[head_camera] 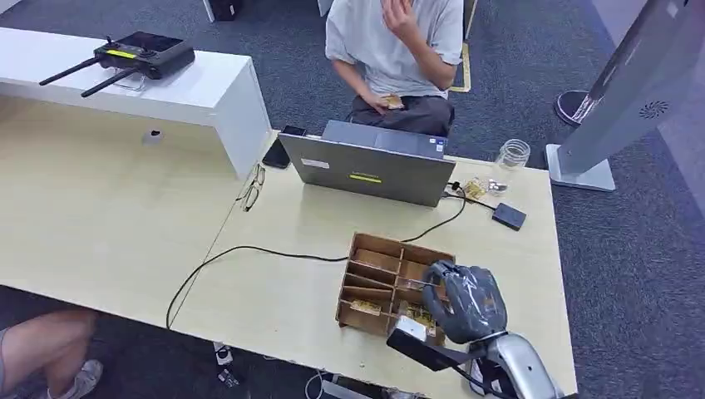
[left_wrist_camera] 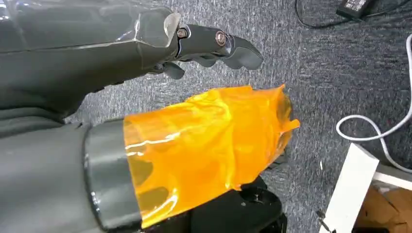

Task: Pass the card to the sensor for recognition and then transmit it.

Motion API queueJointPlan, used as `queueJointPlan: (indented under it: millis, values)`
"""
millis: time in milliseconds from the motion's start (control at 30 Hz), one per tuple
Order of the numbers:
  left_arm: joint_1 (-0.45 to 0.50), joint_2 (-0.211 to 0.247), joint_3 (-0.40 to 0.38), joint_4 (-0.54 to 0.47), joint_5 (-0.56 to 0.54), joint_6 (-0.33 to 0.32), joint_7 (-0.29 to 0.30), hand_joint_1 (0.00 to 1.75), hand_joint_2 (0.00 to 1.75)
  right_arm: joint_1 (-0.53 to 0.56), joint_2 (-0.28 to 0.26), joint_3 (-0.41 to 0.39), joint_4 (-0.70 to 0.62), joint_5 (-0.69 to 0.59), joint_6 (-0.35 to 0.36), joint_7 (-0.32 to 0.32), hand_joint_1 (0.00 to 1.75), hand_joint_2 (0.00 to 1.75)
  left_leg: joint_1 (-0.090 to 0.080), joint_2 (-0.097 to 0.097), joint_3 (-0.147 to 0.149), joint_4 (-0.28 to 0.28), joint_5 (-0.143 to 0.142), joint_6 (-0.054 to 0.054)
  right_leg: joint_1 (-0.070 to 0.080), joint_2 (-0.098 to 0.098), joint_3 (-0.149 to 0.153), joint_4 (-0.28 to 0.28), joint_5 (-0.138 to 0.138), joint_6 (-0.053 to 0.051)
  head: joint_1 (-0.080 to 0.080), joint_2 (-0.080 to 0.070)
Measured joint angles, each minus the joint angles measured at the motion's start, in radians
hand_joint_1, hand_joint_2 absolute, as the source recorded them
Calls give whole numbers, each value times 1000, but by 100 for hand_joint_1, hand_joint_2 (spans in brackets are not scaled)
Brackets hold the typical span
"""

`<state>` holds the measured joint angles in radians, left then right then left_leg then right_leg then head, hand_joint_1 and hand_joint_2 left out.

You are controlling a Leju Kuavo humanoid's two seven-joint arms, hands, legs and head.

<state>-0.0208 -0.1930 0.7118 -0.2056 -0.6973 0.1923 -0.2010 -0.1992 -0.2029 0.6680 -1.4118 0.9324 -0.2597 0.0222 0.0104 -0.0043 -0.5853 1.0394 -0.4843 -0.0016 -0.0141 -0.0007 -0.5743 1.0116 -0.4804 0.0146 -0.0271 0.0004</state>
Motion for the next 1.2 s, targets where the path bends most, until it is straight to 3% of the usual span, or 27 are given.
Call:
queueJointPlan:
  millis: [567, 800, 1200]
  values:
    - [0, -8, 28, 0, -2, 9, -12, 0, 0, 51, 5, -47, -230, 9, -149, -96, 175, 175, 0, 0, 0, 0, 0, 0, 0, 0, 0, 0, 0, 0, 0, 0]
    - [0, -8, 42, 0, -7, 14, -18, 0, 0, 57, 6, -50, -312, 21, -244, -140, 175, 175, 0, 0, 0, 0, 0, 0, 0, 0, 0, 0, 0, 0, 0, 0]
    - [-1, -6, 46, 0, -24, 5, -24, 0, 0, 67, 31, -73, -372, 43, -339, -160, 175, 175, 0, 0, 0, 0, 0, 0, 0, 0, 0, 0, 0, 0, 0, 0]
